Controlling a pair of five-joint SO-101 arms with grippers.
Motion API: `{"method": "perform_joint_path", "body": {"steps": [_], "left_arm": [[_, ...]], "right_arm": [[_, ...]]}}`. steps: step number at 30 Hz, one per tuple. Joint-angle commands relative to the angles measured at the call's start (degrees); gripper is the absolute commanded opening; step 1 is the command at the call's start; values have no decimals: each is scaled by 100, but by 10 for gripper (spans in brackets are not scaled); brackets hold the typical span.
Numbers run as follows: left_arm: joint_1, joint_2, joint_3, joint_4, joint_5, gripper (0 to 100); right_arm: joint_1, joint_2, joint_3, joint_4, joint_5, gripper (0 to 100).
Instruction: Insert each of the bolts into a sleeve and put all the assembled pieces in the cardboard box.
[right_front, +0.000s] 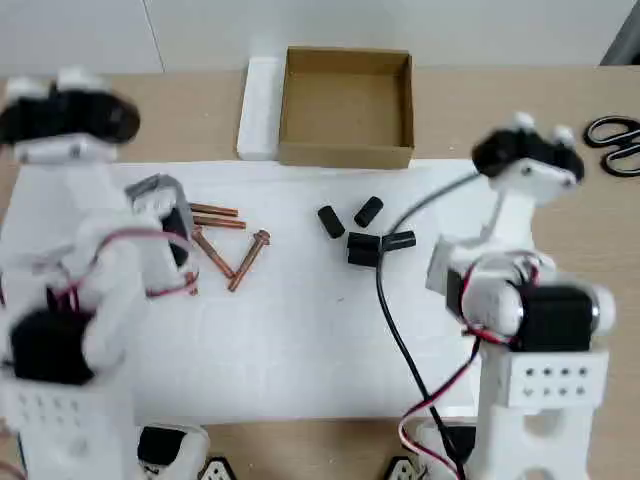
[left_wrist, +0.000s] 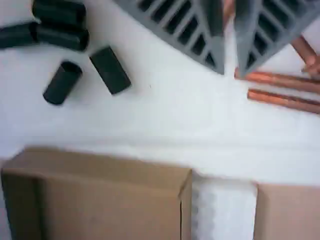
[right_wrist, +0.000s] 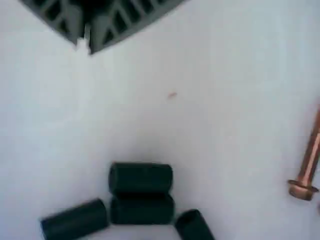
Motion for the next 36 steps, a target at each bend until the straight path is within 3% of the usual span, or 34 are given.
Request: {"method": "perform_joint_path", "body": {"steps": [1,5,11,16,26,36], "left_arm": [[193,949,-1587,905,-149,8],[316,1459,-1798,1204,-1248,8],[290,2004,-1525,1310,-1495,8],[316,2470,-980,1266,-2110,8],[281,3182,-541,853,-2321,8],[114,3429,-541,466,-2286,8]], "right_arm": [[-163,189,-545,154,352,7],[-277,259,-396,154,756,7],[-470,259,273,66,2303,8],[-470,259,853,-277,3411,21],[-92,479,2593,-2176,4158,75],[488,2492,2101,-3204,4818,76]]}}
